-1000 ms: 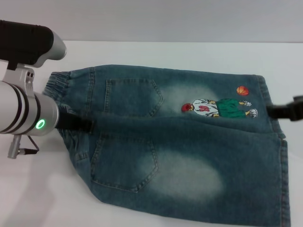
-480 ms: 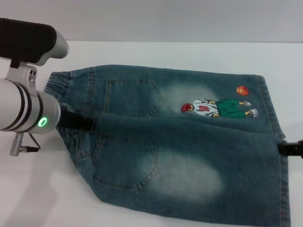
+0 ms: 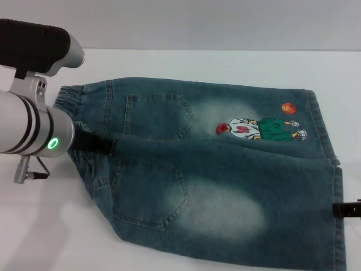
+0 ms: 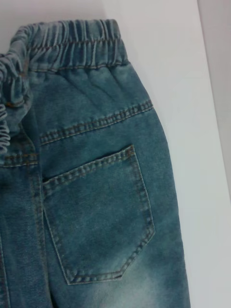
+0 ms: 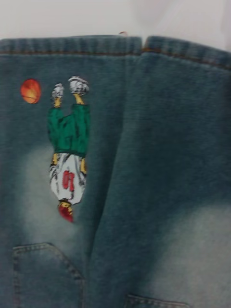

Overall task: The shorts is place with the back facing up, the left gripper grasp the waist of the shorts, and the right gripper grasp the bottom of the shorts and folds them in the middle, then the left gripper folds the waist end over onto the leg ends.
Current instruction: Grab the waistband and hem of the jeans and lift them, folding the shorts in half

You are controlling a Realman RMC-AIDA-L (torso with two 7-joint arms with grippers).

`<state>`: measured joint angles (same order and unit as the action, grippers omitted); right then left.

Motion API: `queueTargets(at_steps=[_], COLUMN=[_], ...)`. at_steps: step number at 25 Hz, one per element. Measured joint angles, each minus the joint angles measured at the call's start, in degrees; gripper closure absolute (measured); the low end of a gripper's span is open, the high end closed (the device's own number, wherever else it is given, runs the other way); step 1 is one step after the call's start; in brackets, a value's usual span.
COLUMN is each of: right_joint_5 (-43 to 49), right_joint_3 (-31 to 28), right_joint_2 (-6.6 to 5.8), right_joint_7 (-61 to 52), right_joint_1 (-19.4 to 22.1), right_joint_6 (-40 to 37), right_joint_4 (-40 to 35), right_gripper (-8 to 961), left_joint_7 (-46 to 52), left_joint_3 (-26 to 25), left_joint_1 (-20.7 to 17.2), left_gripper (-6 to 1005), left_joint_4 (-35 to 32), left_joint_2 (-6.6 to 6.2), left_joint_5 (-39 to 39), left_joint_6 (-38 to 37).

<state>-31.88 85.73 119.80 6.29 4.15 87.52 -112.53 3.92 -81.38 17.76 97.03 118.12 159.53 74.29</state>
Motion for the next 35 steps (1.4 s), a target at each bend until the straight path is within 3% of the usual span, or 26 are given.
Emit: queueTargets(at_steps=[9,35], right_joint_5=[-0.5,-4.4], right_joint_3=[-0.8,1.8], right_joint_2=[0.0,0.0], right_joint_7=[0.0,-0.1], right_joint_1=[2.2,2.9], right_joint_6=[0.0,-1.4], right_joint_4=[0.8,7.7], right_gripper=[320,321], left_joint_7=[0.0,-0.4], left_joint_3=[0.0,0.0], left_joint_1=[0.4,1.3], left_gripper=[952,946], left_joint_4=[-1.1,-1.5], left_joint_2=[0.0,-0.17], left_joint_5=[0.0,0.0], left_joint_6=[-0.1,0.3])
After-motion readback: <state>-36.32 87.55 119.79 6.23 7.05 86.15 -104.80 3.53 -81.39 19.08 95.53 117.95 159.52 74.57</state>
